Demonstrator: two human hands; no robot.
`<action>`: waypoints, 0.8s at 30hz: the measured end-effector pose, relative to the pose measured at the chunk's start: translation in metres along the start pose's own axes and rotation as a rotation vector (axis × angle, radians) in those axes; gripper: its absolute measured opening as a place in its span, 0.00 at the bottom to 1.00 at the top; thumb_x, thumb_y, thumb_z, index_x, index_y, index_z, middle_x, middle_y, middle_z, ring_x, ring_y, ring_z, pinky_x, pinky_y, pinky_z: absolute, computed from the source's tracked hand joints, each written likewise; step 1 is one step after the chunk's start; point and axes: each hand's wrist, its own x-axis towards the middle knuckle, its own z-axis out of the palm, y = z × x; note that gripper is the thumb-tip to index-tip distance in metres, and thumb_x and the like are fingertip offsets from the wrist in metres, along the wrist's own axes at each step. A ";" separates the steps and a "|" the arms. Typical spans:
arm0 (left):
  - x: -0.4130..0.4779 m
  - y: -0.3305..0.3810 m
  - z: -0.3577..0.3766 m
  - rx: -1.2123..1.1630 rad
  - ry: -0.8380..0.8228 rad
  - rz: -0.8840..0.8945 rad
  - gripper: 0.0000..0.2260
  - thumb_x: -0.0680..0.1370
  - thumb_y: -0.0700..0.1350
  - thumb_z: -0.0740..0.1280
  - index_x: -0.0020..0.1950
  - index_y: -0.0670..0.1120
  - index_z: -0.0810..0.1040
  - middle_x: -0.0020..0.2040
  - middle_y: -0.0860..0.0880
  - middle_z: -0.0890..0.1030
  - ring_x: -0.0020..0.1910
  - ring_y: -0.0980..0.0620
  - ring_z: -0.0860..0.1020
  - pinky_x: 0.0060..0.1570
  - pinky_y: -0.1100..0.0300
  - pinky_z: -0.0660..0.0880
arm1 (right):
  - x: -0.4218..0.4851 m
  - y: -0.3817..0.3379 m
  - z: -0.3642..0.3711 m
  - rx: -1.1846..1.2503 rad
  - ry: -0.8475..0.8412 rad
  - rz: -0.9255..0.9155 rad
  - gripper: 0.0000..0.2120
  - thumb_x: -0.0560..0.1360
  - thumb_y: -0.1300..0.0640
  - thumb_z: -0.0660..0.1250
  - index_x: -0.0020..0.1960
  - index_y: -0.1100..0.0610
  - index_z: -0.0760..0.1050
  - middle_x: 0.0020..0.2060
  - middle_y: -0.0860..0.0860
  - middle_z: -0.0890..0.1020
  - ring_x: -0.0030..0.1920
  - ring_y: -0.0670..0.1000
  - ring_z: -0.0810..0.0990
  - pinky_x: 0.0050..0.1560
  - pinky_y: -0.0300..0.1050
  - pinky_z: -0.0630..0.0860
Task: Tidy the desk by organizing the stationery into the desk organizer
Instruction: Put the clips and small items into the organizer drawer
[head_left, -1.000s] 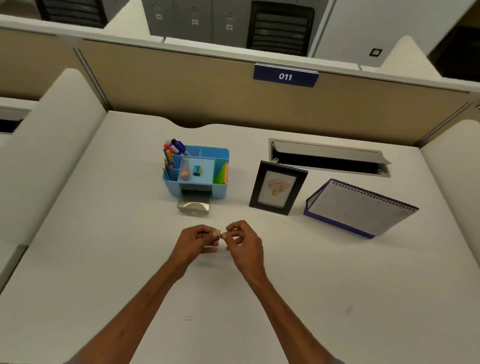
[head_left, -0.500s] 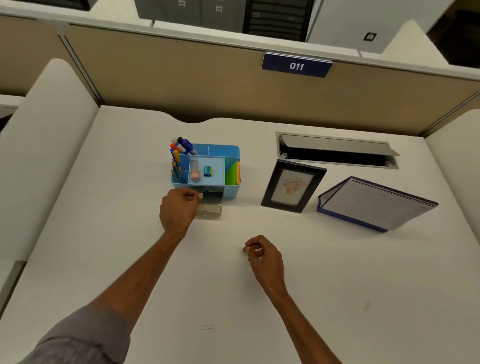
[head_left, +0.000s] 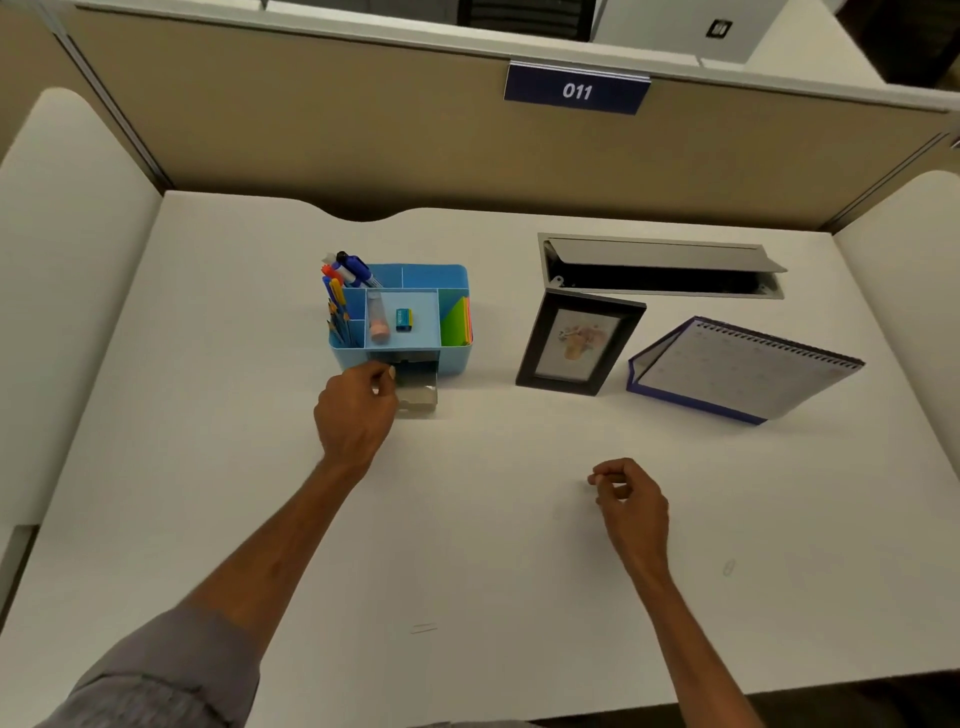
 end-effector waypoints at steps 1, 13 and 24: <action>-0.003 0.001 0.001 -0.025 0.001 0.017 0.12 0.85 0.52 0.66 0.61 0.49 0.85 0.54 0.46 0.88 0.51 0.44 0.85 0.50 0.51 0.81 | -0.001 0.004 -0.004 -0.028 -0.014 -0.008 0.12 0.79 0.62 0.72 0.47 0.44 0.79 0.43 0.39 0.86 0.43 0.44 0.84 0.45 0.53 0.84; -0.086 0.043 0.033 -0.097 -0.100 0.197 0.11 0.84 0.53 0.66 0.62 0.52 0.84 0.47 0.54 0.88 0.39 0.56 0.81 0.44 0.61 0.77 | -0.025 0.026 -0.008 -0.268 -0.156 -0.236 0.09 0.80 0.56 0.70 0.55 0.41 0.80 0.47 0.37 0.82 0.42 0.40 0.81 0.40 0.38 0.78; -0.138 0.068 0.071 0.014 -0.349 0.261 0.11 0.85 0.56 0.65 0.61 0.55 0.83 0.49 0.57 0.87 0.44 0.56 0.83 0.48 0.64 0.76 | -0.006 0.015 0.003 -0.612 -0.371 -0.567 0.05 0.81 0.52 0.68 0.57 0.49 0.79 0.54 0.46 0.78 0.41 0.51 0.79 0.41 0.46 0.79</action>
